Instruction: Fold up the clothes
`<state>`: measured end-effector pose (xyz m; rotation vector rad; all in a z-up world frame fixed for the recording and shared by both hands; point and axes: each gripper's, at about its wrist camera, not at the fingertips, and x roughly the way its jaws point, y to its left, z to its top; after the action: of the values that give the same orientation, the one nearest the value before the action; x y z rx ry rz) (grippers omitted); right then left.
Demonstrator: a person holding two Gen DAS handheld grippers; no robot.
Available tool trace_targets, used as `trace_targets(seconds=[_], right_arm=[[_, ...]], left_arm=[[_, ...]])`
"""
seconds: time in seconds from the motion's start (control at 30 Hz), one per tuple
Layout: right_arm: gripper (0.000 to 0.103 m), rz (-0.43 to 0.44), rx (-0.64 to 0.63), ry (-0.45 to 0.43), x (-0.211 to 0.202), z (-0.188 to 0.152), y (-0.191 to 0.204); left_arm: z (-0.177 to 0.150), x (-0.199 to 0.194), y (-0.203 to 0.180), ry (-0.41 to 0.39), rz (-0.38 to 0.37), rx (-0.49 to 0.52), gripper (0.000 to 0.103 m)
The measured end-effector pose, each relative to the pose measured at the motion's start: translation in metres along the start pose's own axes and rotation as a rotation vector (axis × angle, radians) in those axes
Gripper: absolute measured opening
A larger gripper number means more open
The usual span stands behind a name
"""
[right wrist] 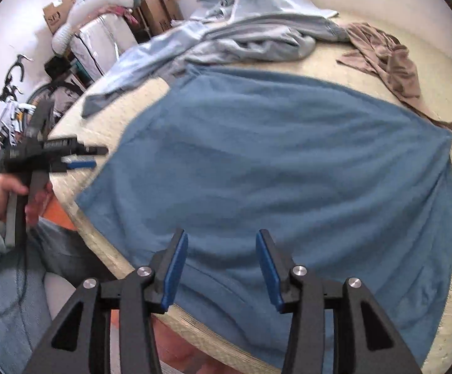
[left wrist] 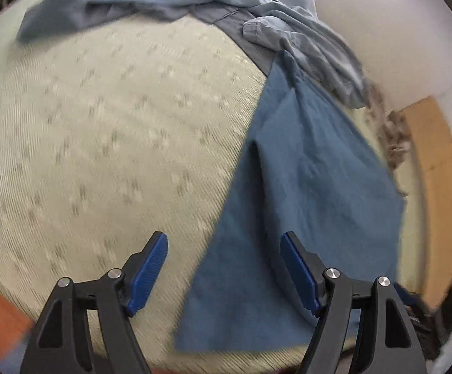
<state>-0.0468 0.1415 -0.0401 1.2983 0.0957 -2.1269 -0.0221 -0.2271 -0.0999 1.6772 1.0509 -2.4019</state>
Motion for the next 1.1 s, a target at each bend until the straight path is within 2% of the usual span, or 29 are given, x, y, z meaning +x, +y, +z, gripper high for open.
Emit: trace_targets(seconds=[0.2, 0.37, 0.47, 0.63, 0.9, 0.93, 1.0, 1.07, 1.1], right_arm=[[0.050, 0.038, -0.025, -0.048, -0.005, 0.006, 0.017], [0.050, 0.046, -0.031, -0.058, -0.008, 0.004, 0.023], [0.050, 0.050, -0.032, -0.064, -0.010, 0.003, 0.024], [0.050, 0.059, -0.034, -0.065, -0.009, 0.003, 0.026], [0.050, 0.071, -0.047, -0.060, -0.007, 0.000, 0.035], [0.050, 0.073, -0.047, -0.061, -0.007, 0.000, 0.036], [0.051, 0.077, -0.049, -0.062, -0.007, -0.001, 0.038], [0.051, 0.078, -0.056, -0.062, -0.007, -0.002, 0.042], [0.051, 0.077, -0.061, -0.062, -0.007, -0.002, 0.043]], left_arm=[[-0.028, -0.016, 0.017, 0.016, -0.106, -0.168, 0.078], [-0.041, -0.017, 0.024, 0.029, -0.130, -0.268, 0.078], [-0.050, -0.015, 0.023, 0.044, -0.137, -0.296, 0.079], [-0.053, -0.012, 0.023, 0.050, -0.108, -0.305, 0.079], [-0.053, -0.010, 0.017, 0.048, -0.096, -0.289, 0.080], [-0.053, -0.010, 0.016, 0.047, -0.095, -0.291, 0.078], [-0.053, -0.009, 0.016, 0.046, -0.089, -0.302, 0.056], [-0.053, -0.009, 0.018, 0.050, -0.073, -0.317, 0.044], [-0.054, -0.010, 0.018, 0.047, -0.071, -0.324, 0.032]])
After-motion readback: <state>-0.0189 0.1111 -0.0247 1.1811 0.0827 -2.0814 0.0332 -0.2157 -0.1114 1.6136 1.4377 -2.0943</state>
